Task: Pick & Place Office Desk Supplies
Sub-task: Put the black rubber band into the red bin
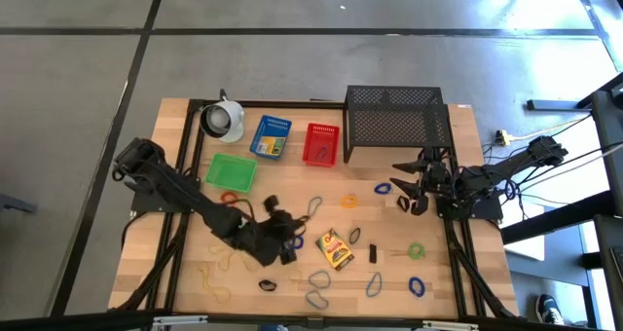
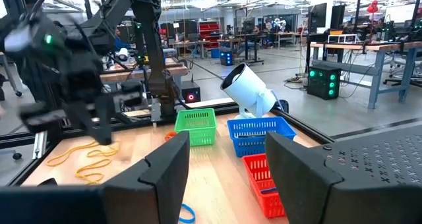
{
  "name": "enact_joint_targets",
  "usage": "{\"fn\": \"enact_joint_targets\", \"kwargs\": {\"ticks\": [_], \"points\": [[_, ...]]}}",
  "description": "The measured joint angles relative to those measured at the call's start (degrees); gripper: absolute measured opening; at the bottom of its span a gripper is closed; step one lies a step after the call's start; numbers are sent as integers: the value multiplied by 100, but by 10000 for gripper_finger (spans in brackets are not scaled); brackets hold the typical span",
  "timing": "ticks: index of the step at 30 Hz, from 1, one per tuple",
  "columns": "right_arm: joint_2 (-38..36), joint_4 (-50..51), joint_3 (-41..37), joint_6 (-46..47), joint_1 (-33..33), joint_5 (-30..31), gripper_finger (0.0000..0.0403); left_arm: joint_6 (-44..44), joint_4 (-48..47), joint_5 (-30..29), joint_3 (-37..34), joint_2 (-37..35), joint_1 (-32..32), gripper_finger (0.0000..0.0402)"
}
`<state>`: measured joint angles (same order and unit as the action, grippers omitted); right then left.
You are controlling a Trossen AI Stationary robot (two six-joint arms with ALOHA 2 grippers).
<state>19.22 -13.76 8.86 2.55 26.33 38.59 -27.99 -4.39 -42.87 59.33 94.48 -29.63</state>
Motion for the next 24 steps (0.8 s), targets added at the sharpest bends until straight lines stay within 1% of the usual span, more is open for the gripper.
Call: {"fn": "enact_joint_targets", "kwargs": {"ticks": [3, 8, 12, 14, 17, 19, 21, 24], "points": [[0, 13, 0, 0, -1, 0, 201, 1019, 1161, 584, 0, 2, 295, 3], [0, 14, 0, 55, -1, 0, 201, 2029, 2793, 1713, 0, 2, 928, 3], [0, 37, 0, 140, -1, 0, 201, 2479, 3731, 2520, 2, 2, 1298, 3], [0, 110, 0, 152, 1, -1, 201, 2550, 3996, 2738, 4, 2, 1420, 3], [0, 177, 0, 151, 1, 0, 201, 2577, 4040, 2758, 4, 2, 1555, 3], [0, 184, 0, 151, 1, -2, 201, 2576, 3978, 2612, 6, 2, 1642, 3], [0, 183, 0, 151, 1, 0, 201, 2524, 3757, 2290, 9, 2, 1747, 3], [0, 184, 0, 151, 0, 0, 201, 2188, 3088, 1515, 9, 2, 1969, 3]]}}
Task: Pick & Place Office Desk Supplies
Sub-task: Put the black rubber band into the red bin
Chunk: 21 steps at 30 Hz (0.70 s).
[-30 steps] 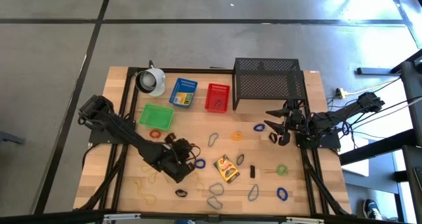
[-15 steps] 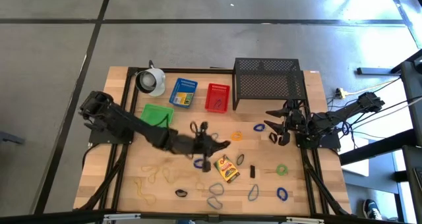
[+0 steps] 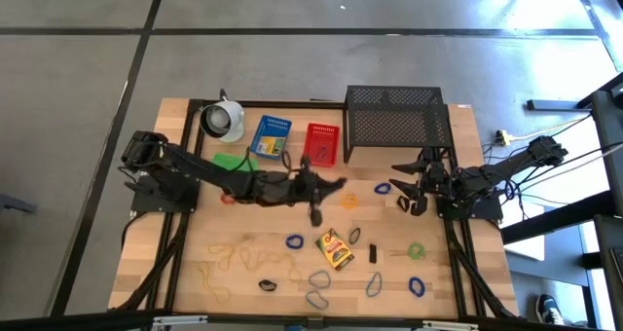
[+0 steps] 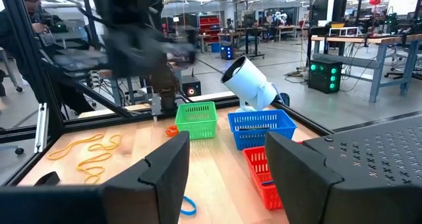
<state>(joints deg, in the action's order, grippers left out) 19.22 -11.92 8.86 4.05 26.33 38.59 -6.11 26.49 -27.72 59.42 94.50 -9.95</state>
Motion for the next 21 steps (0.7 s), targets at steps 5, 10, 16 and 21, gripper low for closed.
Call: {"fn": "enact_joint_targets", "kwargs": {"ticks": [5, 10, 16, 21], "points": [[-2, 0, 0, -55, 0, 0, 201, -997, -1334, -664, 0, 0, 544, 3], [-2, 3, 0, -480, -1, -2, 201, -1889, -2020, -485, 0, 121, 1126, 4], [-2, 2, 0, -346, -1, 0, 201, -2017, -1994, -90, 0, 569, 1542, 4], [-2, 2, 0, -319, 0, 0, 201, -2017, -1932, -81, 0, 915, 1762, 4]]}}
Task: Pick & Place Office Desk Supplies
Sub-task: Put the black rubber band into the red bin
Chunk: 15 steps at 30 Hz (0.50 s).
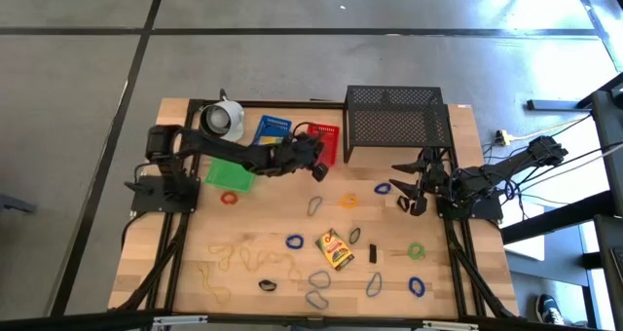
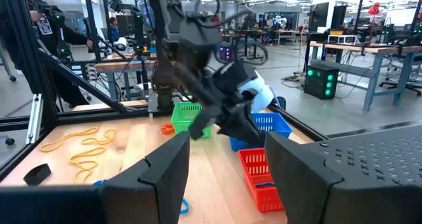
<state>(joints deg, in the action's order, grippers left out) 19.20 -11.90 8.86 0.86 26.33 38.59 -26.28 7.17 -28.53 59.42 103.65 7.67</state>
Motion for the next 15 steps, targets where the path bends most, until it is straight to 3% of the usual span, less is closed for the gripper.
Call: {"fn": "enact_joint_targets", "kwargs": {"ticks": [7, 15], "points": [[0, -2, 0, 2, 2, 0, 201, 46, 195, 30, 0, 280, 234, 4], [0, -2, 0, 7, 2, -2, 201, 284, 186, 472, 0, 440, 267, 4]]}}
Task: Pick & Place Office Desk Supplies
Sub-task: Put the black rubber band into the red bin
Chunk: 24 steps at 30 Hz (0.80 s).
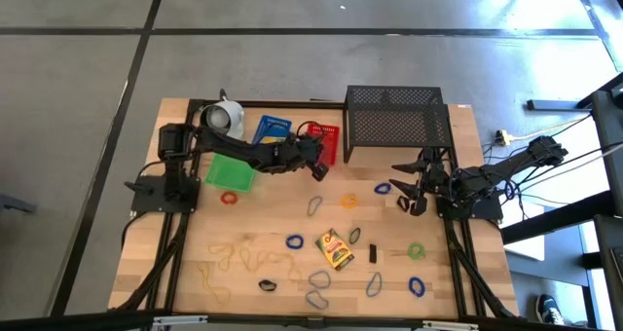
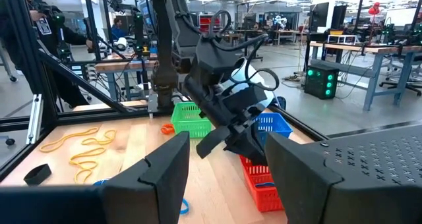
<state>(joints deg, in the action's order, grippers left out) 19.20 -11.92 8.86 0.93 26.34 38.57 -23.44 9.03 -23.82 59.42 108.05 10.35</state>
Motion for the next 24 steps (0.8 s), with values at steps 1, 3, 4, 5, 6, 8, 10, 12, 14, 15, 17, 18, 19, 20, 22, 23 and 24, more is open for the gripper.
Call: {"fn": "enact_joint_targets", "kwargs": {"ticks": [1, 3, 4, 5, 6, 8, 10, 12, 14, 15, 17, 18, 19, 20, 22, 23, 24], "points": [[0, 2, 0, 0, 0, 0, 201, 58, 11, 1, 0, -2, 5, 4], [0, 0, 0, 0, 0, 0, 201, 178, 10, 24, 0, -2, 5, 4], [0, 2, 0, 0, -2, 0, 201, 219, 11, 26, 0, -2, 4, 4], [0, 2, 0, 2, -1, 0, 201, 236, 19, 33, 0, -2, 1, 4], [0, 0, 0, 4, -1, 1, 201, 239, 20, 39, 0, -2, -1, 4], [0, 2, 0, 7, -1, 0, 201, 273, 12, 44, 0, -2, -4, 4], [0, 2, 0, 7, -2, 0, 201, 360, 14, 42, 0, -2, 0, 4], [0, 2, 0, 7, 0, 0, 201, 366, 7, 46, 0, -2, 0, 4], [0, 2, 0, 7, 0, 0, 201, 367, 2, 120, 0, -2, 0, 4], [0, 0, 0, 7, -1, 0, 201, 367, -26, 156, 0, -2, 0, 4], [0, 1, 0, 7, 0, 0, 201, 367, -107, 252, 0, -2, -1, 4], [0, 0, 0, 7, 0, 0, 201, 367, -149, 294, 0, -2, -2, 4], [0, 2, 0, 7, 0, 0, 201, 367, -186, 300, 0, -2, -3, 4], [0, 2, 0, 7, -1, 0, 201, 367, -214, 298, 0, -2, -9, 4], [0, 2, 0, 7, 0, 0, 201, 367, -209, 298, 0, -2, -21, 4], [0, 2, 0, 7, -2, 0, 201, 367, -201, 277, 0, -4, -29, 5], [0, 2, 0, 7, -2, 0, 201, 367, -200, 232, 0, -4, -42, 8]]}}
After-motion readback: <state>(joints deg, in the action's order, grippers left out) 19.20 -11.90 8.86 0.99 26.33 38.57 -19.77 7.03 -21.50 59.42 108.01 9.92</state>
